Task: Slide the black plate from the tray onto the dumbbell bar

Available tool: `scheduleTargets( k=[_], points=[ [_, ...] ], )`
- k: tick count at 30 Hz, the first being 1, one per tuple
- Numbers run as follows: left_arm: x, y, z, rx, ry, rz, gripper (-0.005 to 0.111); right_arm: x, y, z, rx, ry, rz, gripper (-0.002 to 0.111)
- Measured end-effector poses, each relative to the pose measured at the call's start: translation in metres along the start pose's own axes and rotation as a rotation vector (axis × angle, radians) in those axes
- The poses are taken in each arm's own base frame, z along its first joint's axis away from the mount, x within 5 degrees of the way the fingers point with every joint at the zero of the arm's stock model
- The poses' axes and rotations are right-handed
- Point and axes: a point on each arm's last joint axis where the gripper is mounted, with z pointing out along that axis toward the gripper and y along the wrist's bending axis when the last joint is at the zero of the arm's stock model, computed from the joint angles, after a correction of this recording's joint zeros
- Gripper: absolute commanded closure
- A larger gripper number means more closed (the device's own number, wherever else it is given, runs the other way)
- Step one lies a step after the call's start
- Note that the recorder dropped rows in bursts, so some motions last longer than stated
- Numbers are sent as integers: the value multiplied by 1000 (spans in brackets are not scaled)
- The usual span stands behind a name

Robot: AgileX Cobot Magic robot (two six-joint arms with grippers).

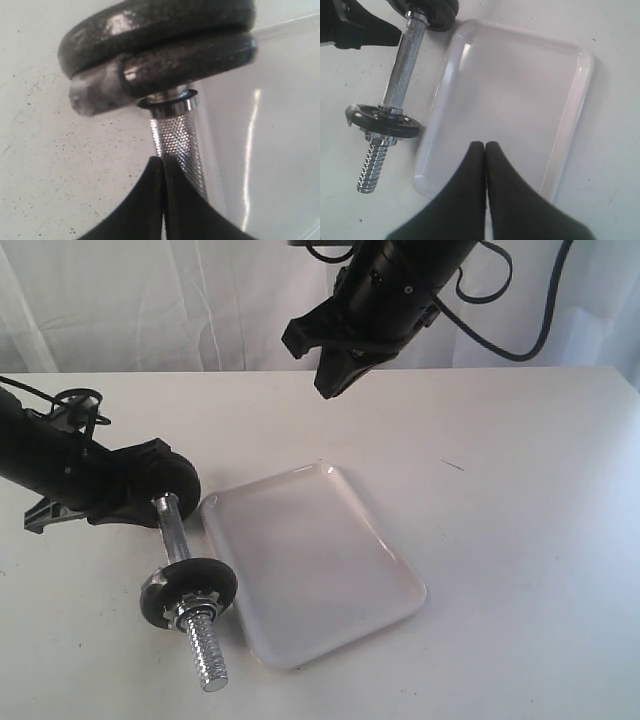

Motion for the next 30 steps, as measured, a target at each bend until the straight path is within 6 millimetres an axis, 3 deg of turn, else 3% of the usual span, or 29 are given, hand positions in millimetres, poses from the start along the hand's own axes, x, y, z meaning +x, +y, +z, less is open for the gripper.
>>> scheduleTargets(
  k=[5,8,12,16,19,23,25,30],
  points=[
    [-3,-9,-19,14,-69,76,107,1,-3,0,32,11,-10,108],
    [-3,-15,-38,8,-118,211,107,1,-4,0,40,14,-13,108],
    [2,-27,-73,7,-208,355,107,7,1,-12,42,5,-65,108],
    [25,-33,-112,14,-325,458,107,27,9,-27,41,15,-53,108],
    [62,-38,-164,38,-475,607,107,52,17,-51,71,-58,-10,108],
    [115,-40,-215,81,-618,733,107,87,34,-81,100,-215,2,108],
    [144,-36,-235,94,-665,796,107,112,45,-99,124,-303,1,108],
    [194,-16,-256,20,-703,837,107,164,64,-118,139,-423,9,108]
  ],
)
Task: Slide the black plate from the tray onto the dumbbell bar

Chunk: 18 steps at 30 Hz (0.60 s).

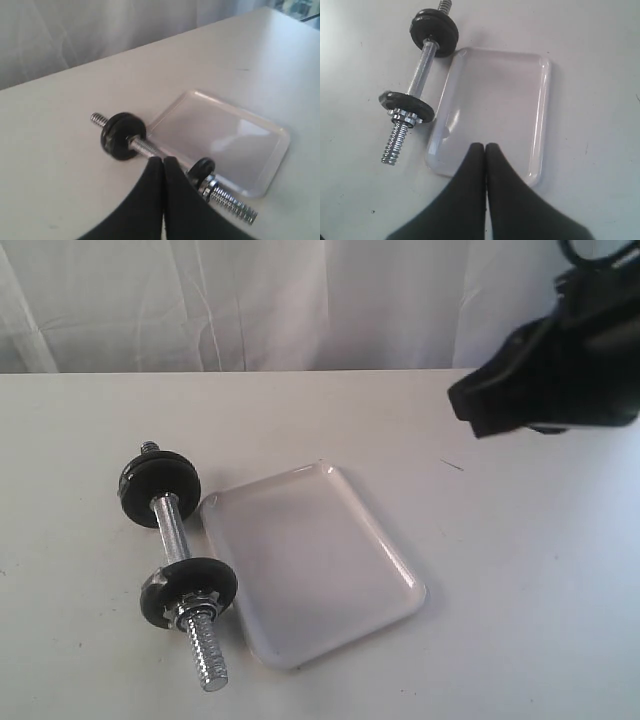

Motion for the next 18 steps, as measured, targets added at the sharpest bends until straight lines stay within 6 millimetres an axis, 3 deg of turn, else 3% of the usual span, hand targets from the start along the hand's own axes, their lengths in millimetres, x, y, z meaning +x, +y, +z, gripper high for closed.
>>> scheduleTargets(
  k=[5,10,18],
  points=[
    [25,4,-22,-142,103,-3,107,32,11,-34,16,-102,-6,108],
    [38,6,-31,-198,197,2,107,60,19,-57,22,-175,-22,108],
    [42,6,-32,-200,231,2,107,78,25,-75,23,-236,-34,108]
  ],
)
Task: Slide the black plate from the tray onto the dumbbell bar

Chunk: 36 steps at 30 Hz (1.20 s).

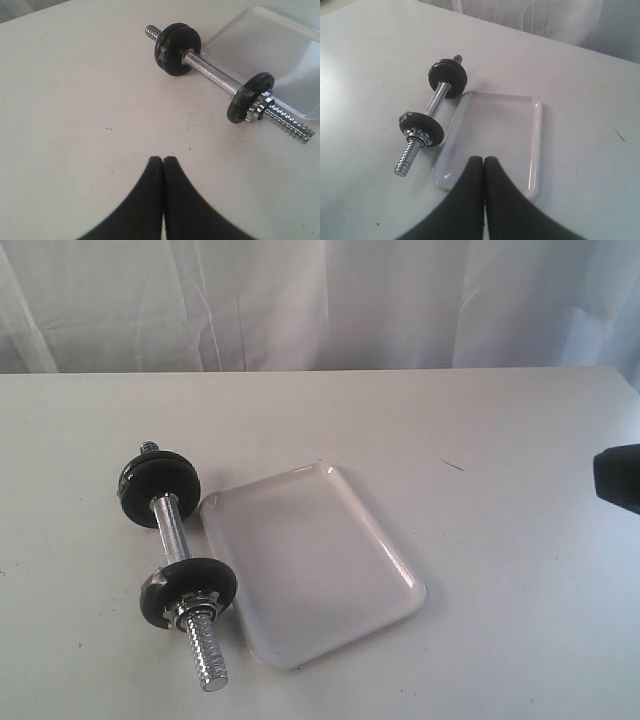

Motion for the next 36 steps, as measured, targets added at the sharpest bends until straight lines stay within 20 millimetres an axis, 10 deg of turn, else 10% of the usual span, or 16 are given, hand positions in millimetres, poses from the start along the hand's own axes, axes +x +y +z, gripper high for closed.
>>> scheduleTargets(
  k=[22,36],
  points=[
    [9,-2,27,-8,-208,-58,107,1,1,-3,1,-12,-1,108],
    [84,-4,85,-139,-228,-271,107,1,1,-3,0,-10,-1,108]
  ],
)
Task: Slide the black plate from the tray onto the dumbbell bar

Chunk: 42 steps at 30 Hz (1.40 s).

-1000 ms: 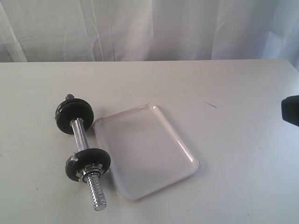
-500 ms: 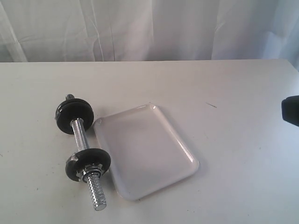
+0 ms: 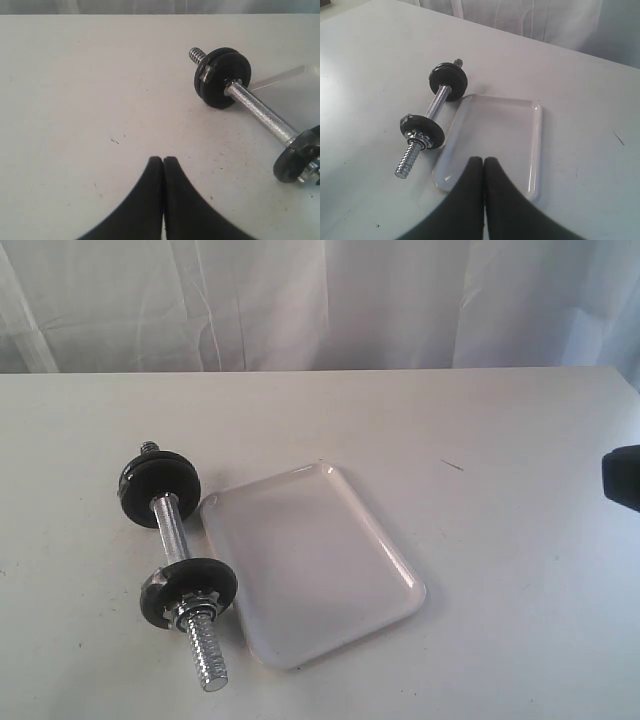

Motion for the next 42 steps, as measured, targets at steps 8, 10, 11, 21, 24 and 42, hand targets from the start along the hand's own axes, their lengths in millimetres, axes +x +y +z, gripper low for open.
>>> scheduleTargets(
  k=[8,10,11,21,24,42],
  points=[
    [38,5,17,-23,6,5,107,0,0,0,0,0,0,108],
    [38,4,17,-22,14,5,107,0,0,0,0,0,0,108],
    [39,4,17,-22,16,5,107,0,0,0,0,0,0,108],
    [40,5,18,-22,23,7,107,0,0,0,0,0,0,108],
    [40,5,18,-22,23,7,107,0,0,0,2,1,-8,108],
    [40,5,18,-22,23,7,107,66,-36,27,338,-120,48,108]
  ],
)
